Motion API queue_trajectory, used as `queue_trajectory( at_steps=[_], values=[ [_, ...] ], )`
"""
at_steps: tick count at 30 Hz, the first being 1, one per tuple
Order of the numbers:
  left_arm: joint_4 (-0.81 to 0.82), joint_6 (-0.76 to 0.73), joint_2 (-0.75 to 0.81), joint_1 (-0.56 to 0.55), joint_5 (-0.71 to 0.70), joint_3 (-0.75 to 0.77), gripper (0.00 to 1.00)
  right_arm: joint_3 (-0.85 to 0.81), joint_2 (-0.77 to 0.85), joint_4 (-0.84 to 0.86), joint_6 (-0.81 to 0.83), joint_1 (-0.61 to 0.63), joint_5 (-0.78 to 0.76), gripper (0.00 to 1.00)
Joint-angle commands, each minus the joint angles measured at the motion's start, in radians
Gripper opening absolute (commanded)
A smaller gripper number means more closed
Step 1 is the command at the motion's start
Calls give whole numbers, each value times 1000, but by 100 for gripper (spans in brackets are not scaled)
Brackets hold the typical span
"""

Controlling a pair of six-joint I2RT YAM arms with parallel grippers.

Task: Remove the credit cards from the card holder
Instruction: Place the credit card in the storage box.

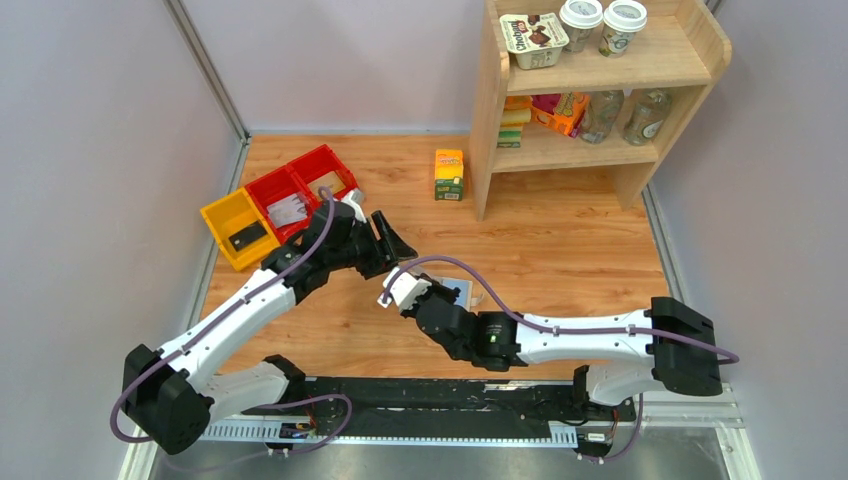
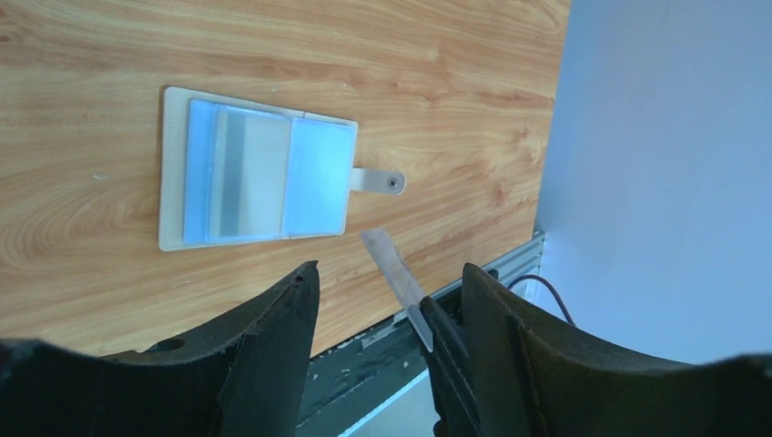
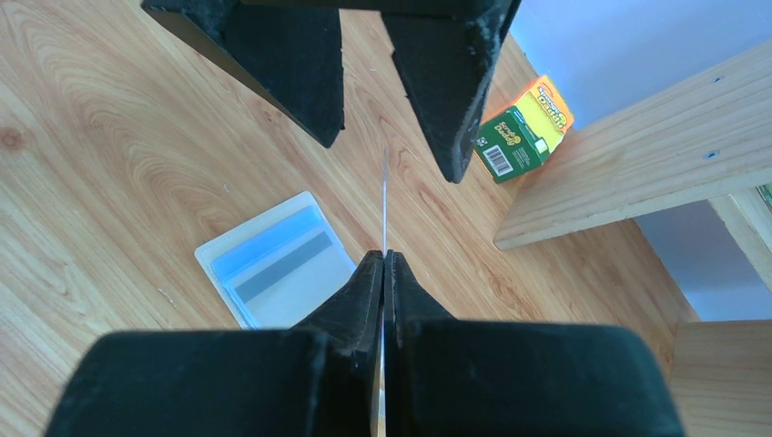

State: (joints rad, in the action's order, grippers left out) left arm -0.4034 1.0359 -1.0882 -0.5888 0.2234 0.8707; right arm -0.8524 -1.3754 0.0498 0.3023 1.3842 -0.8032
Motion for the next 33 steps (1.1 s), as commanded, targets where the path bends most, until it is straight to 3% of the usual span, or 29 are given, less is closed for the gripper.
queue_trajectory(
  at_steps=[1,6,8,10,14,17,20,25,33],
  values=[
    [95,82,2,0,28,-18,67,-33,-4,73,17,16,-31,0],
    [152,133,-13,-2,67,-50,66,-30,-5,91,23,19,-33,0],
    [167,139,-16,-2,74,-61,60,-30,-7,94,26,19,-30,0],
    [175,142,-16,0,76,-67,47,-30,-13,94,26,21,-31,0],
    [176,142,-10,0,59,-73,8,-23,-14,94,17,22,-24,0],
    [184,130,-10,-2,56,-73,0,-20,-10,90,-3,22,-11,2],
    [207,101,-15,0,51,-82,0,-17,-2,73,-40,19,12,12],
    [247,24,-10,44,54,-105,0,-22,41,-22,-188,-30,129,51],
    [327,-106,46,220,116,-194,0,35,147,-134,-507,-292,533,96]
  ],
)
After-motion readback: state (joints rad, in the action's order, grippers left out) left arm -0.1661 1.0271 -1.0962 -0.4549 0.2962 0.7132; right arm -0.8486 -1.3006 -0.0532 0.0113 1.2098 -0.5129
